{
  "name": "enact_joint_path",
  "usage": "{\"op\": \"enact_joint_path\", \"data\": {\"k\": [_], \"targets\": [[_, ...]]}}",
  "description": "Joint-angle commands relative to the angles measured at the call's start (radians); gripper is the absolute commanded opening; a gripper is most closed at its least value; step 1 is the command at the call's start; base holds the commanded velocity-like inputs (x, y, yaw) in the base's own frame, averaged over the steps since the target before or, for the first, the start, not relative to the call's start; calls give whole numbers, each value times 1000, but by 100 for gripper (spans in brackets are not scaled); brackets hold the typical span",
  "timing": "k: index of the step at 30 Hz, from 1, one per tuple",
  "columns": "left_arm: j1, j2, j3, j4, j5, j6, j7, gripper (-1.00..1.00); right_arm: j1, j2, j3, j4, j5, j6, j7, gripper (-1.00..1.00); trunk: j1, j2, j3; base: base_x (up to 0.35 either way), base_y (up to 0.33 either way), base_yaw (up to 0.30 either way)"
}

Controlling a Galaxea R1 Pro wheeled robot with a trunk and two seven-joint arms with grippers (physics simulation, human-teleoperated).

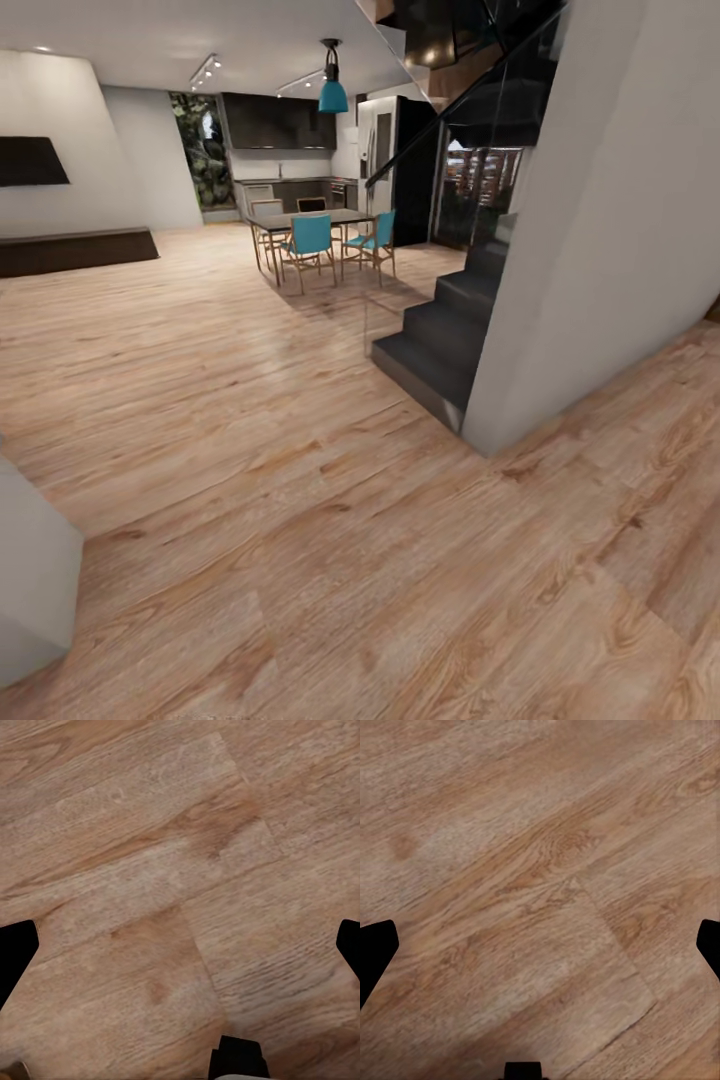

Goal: Pick up the two gym shoes and the two sandals from the corridor floor and place them onto the hallstand (shoe rack) in the corridor, making sure they are on the rack and not on the floor. Arrange them so the two gym shoes are next to each other and the two sandals are next to each other.

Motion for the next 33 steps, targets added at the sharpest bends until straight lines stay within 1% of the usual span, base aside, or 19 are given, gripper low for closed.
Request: {"op": "enact_joint_path", "data": {"k": [1, 12, 22, 33], "targets": [[-1, 0, 1, 1, -1, -3, 0, 100, 0, 0, -1, 0, 1, -3, -1, 100, 0, 0, -1, 0, -48, 279], [-1, -2, -1, 2, -2, -3, 0, 100, 0, 0, -1, 1, 2, -3, -1, 100, 0, 0, -1, 0, -8, 279], [-1, -2, -3, 2, -2, -3, 0, 100, 0, 0, 1, 1, 2, -3, -35, 100, 0, 0, -1, 0, 0, 279], [-1, -1, -3, 1, -2, -3, 0, 100, 0, 0, 1, 1, 1, -3, -37, 100, 0, 0, -1, 0, 0, 279]]}}
